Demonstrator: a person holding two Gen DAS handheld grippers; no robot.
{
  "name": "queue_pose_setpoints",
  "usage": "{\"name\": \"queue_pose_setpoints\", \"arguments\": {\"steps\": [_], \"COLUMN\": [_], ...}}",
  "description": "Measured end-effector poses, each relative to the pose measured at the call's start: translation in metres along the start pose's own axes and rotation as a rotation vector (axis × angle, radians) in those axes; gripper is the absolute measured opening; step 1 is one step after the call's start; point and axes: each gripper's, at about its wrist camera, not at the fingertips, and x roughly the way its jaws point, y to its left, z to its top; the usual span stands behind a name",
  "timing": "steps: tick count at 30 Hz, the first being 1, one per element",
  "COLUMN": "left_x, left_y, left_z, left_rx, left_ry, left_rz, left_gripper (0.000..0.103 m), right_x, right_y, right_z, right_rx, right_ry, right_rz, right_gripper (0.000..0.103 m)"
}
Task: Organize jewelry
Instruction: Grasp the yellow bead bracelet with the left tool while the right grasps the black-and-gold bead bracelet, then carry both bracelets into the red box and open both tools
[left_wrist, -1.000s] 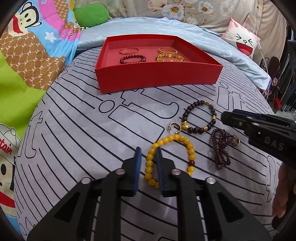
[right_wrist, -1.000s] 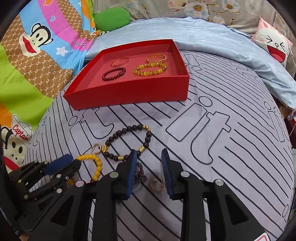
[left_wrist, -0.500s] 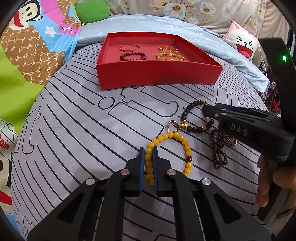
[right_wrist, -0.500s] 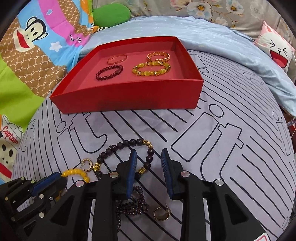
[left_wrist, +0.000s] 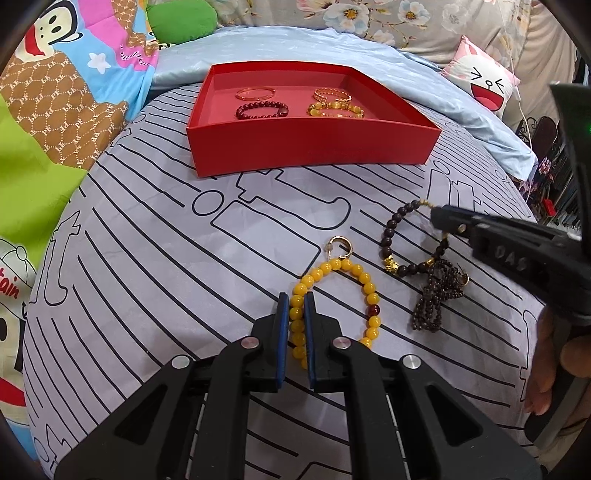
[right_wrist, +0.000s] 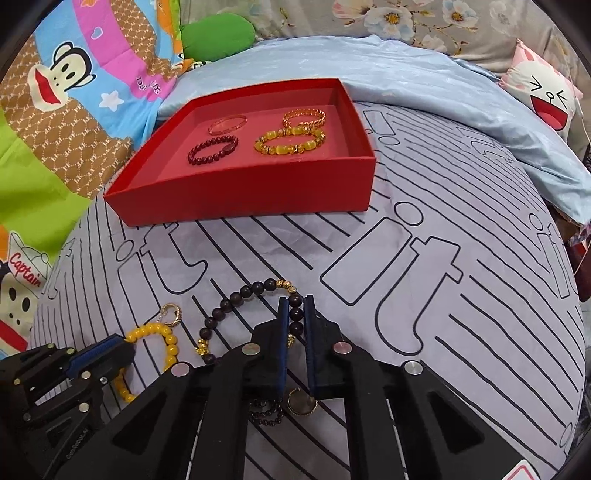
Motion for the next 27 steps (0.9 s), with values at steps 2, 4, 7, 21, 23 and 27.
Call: {"name": "queue_pose_setpoints", "arguments": {"steps": [2,4,7,21,23,27], "left_x": [-0.001,-0.004,-0.009,-0.055,-0.061,-0.068], "left_y": [-0.002,-0.004,-0.007,-0.019,-0.019,-0.019], "left_z": [0.0,0.001,0.004,0.031,0.037,0.052], "left_rx": [0.001,0.004,0.01,0.029,0.027,0.033], "left_ry": [0.003,0.003,-0.005,-0.101,-0.113,-0.137], "left_rz": [-0.002,-0.006,-0.014,-0.088,-0.095,-0.104], "left_gripper": [0.008,0.007,0.007,0.007,0.007,0.007], "right_x": [-0.009,-0.017,-0.03,-0.073,-0.074,-0.074], "right_y": [0.0,-0.001,0.0,-0.014,-0.015,-0.013], "right_z": [0.002,0.005,0.01,0.025,0.027,0.032], "right_rx": [0.005,0.008,0.006,0.035,0.037,0.027], "right_ry": [-0.017,-0.032,-0.057,-0.147,-0.149,-0.153], "right_rz": [0.006,0.013,0.022,0.038,0.04,0.042], "right_gripper": [0.008,0.008,0.008,0.008,0.008,0.008]}}
